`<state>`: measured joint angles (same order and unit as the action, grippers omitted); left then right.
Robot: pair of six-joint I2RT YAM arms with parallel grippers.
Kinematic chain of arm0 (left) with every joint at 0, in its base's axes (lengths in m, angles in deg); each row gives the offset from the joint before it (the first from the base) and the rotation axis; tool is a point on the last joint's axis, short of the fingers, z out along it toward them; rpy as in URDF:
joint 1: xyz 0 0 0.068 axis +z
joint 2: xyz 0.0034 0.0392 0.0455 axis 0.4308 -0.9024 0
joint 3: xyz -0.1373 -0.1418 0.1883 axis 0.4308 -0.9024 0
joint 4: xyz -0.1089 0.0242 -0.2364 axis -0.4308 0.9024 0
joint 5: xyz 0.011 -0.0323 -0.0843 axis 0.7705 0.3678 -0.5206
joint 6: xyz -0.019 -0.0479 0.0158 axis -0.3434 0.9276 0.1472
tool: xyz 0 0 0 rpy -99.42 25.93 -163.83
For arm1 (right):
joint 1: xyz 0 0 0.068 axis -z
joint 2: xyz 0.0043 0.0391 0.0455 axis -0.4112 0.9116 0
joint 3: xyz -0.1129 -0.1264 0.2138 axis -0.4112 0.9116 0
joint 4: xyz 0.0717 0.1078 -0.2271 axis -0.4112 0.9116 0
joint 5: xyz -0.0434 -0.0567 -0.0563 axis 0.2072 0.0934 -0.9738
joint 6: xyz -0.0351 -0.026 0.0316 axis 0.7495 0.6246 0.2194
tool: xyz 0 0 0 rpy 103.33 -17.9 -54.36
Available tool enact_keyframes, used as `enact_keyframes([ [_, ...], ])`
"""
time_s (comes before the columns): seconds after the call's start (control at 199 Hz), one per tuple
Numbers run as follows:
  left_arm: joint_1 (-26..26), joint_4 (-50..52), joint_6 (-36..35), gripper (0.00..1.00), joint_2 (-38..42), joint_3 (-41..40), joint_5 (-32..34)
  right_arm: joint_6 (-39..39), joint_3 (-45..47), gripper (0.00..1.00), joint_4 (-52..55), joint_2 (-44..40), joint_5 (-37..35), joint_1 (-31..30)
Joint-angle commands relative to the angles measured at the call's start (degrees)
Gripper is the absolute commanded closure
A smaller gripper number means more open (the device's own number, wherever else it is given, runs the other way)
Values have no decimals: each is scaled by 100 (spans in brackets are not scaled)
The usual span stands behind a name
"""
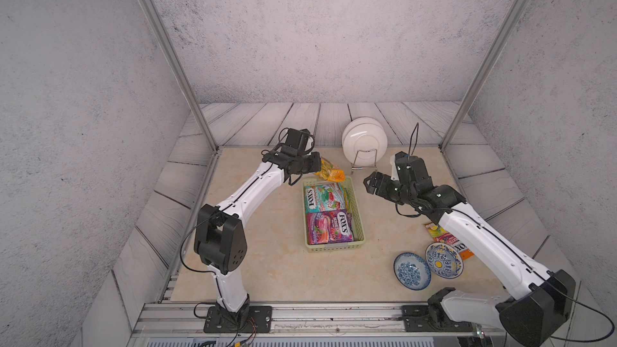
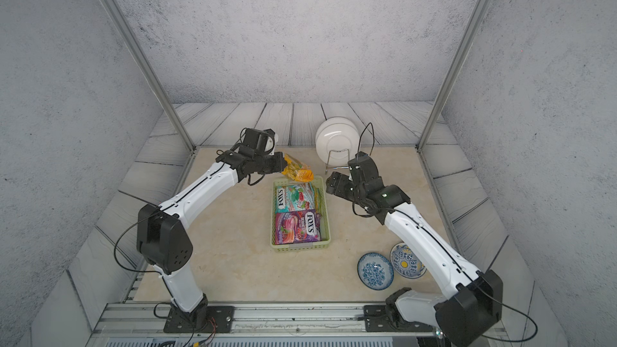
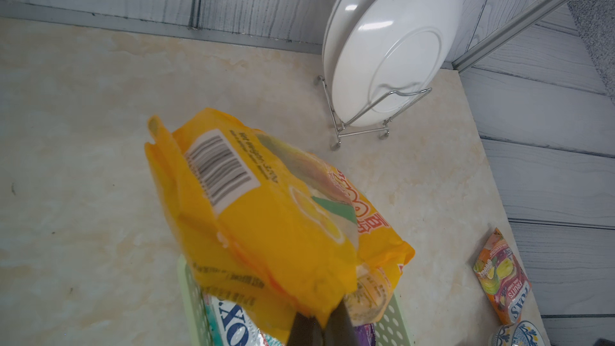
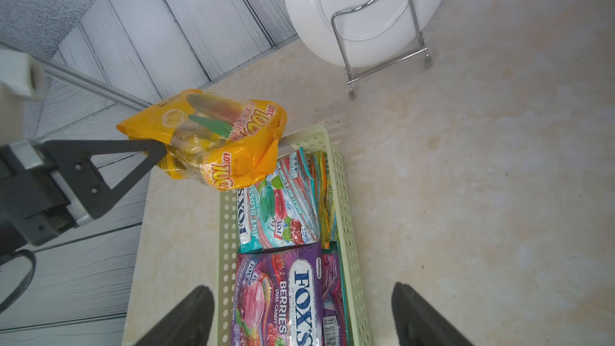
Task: Put the candies in the basket
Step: Place the candy in the basket.
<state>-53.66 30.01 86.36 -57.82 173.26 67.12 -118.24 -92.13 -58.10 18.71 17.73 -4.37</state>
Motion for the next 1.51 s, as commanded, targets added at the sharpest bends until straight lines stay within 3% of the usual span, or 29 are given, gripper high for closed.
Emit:
enact_keyframes([
  [0.0,-64,-484,241,100,198,-101,-64,-76,-200,12,-40,224,317,-12],
  [0.196,-238,-868,756,99,708,-1330,-355,106,-243,12,6,617,402,-13],
  [0.302,-416,-1375,946,77,883,-2061,-536,153,-300,13,4,888,430,-12],
  [0.402,-447,-1270,820,55,1052,-2264,-577,345,-472,13,25,1158,588,-6],
  [0.594,-255,-991,391,37,1463,-2415,-107,1013,-997,14,224,1725,525,-6],
  [0.91,832,-1280,558,34,1300,-2343,-47,1907,-2507,18,680,3063,398,49],
  [1.041,854,-1426,689,34,1027,-2273,-259,2052,-3015,26,674,3601,668,156],
  [1.222,837,-1521,805,36,774,-2322,-469,2319,-3571,27,857,4202,1346,246],
  [1.504,639,-1578,821,47,462,-2190,-568,2457,-3931,37,944,4789,1850,257],
])
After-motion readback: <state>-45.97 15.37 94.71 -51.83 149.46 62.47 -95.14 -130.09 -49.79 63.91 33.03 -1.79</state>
